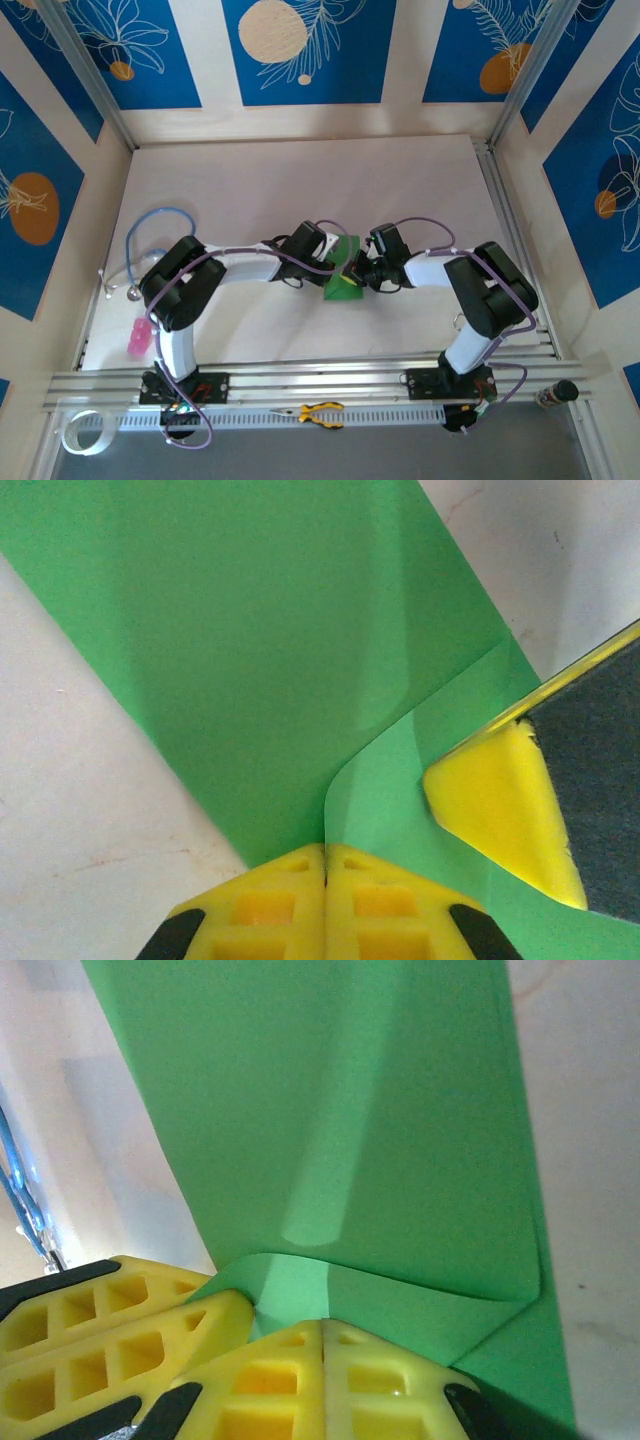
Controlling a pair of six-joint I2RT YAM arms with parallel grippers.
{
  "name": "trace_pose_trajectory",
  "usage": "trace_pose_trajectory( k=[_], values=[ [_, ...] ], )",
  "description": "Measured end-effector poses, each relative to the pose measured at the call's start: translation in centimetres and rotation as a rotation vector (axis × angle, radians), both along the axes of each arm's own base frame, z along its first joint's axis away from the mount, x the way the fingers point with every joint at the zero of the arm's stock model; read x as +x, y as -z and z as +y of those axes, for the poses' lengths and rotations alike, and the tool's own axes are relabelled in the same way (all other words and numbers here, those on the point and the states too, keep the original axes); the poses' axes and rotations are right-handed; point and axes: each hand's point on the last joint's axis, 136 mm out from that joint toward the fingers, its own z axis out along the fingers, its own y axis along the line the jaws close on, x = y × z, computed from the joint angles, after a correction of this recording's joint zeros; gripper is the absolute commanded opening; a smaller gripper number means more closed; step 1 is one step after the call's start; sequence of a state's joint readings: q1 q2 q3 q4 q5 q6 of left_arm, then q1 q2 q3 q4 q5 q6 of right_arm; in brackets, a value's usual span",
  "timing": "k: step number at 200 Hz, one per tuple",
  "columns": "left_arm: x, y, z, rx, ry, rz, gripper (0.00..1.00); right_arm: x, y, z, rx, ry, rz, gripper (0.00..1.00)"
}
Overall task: Fold a paper plane with a square sheet of paper (pick it up from the middle)
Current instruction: Fold the triangle a second time at the center of the table.
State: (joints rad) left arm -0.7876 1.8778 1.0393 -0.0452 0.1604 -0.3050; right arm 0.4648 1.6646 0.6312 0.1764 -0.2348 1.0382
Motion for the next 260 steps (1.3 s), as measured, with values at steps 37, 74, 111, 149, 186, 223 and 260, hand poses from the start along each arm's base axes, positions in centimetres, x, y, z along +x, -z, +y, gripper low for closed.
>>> trace_pose_trajectory(
  k=[37,74,111,149,186,223,260],
  values=[
    [0.0,-0.1,0.0,0.003,-0.011,0.012,0.14,0.1,0.0,0.0,0.005,0.000,-0.007,0.00],
    [-0.1,-1.0,0.8,0.027,-0.066,0.041,0.32,0.2,0.0,-0.1,0.019,-0.006,-0.004,0.00],
    [0.0,-4.3,1.3,-0.025,-0.127,0.042,0.23,0.2,0.0,-0.2,0.021,-0.003,-0.002,0.00],
    [-1.8,-6.5,-0.6,-0.188,-0.108,0.148,0.06,0.2,0.0,-0.2,0.021,-0.003,-0.002,0.00],
    [-3.9,-6.3,-1.9,-0.277,-0.079,0.293,0.01,0.2,0.0,-0.2,0.021,-0.003,-0.002,0.00],
    [-4.8,-4.3,-2.4,-0.276,-0.071,0.387,0.00,0.2,0.0,-0.2,0.023,-0.003,0.000,0.00],
    [-5.1,-2.7,-2.2,-0.245,-0.079,0.420,0.00,0.2,0.0,-0.2,0.024,-0.004,0.001,0.00]
  ],
)
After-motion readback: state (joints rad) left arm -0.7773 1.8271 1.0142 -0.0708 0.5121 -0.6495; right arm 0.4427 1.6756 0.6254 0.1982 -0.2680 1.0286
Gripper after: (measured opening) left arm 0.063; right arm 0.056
